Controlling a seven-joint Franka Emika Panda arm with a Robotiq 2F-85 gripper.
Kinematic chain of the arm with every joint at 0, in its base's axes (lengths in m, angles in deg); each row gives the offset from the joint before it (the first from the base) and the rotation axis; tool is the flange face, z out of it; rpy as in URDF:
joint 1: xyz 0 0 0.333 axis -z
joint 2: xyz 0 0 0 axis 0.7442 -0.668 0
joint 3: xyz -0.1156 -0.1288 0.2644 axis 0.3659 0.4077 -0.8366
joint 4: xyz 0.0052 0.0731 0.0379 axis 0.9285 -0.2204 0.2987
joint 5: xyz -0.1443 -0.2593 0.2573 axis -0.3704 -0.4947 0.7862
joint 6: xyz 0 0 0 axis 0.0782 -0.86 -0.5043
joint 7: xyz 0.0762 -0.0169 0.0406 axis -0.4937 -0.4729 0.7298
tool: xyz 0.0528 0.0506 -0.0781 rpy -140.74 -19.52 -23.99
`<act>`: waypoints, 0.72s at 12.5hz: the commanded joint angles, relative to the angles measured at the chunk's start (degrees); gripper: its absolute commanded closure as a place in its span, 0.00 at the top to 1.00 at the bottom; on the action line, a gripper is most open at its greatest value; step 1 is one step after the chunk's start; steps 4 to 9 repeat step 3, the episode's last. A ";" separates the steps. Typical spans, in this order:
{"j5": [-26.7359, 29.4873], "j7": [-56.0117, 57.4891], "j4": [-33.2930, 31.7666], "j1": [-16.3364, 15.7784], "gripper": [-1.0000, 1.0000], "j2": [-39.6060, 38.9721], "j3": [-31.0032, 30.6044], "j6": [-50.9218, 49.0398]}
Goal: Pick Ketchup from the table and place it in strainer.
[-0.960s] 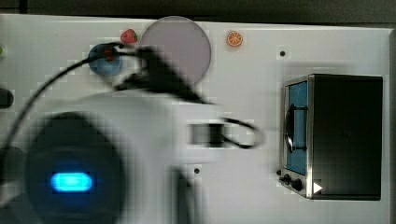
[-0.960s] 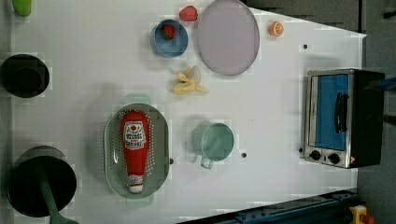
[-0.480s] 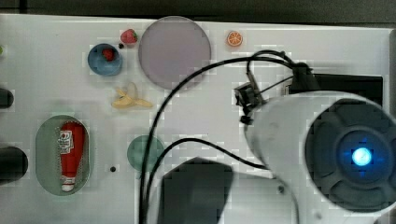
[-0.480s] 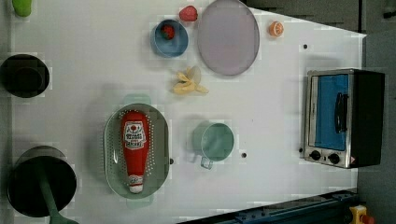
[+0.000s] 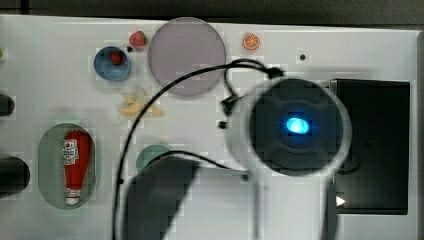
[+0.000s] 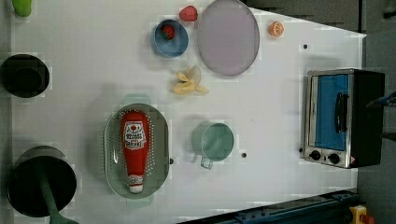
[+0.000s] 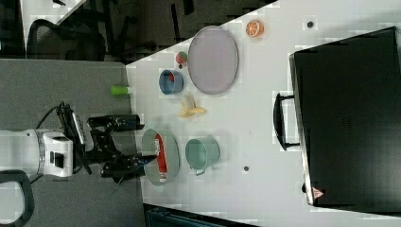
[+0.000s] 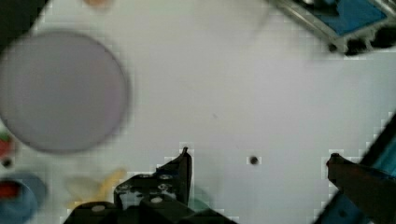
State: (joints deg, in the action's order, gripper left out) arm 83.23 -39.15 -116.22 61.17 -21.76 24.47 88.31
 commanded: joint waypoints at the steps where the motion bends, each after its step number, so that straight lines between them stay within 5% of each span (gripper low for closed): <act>1: 1.72 1.99 1.21 -1.21 1.00 0.88 -0.36 -0.34; 9: 1.71 1.99 1.13 -1.20 1.00 0.85 -0.60 -0.35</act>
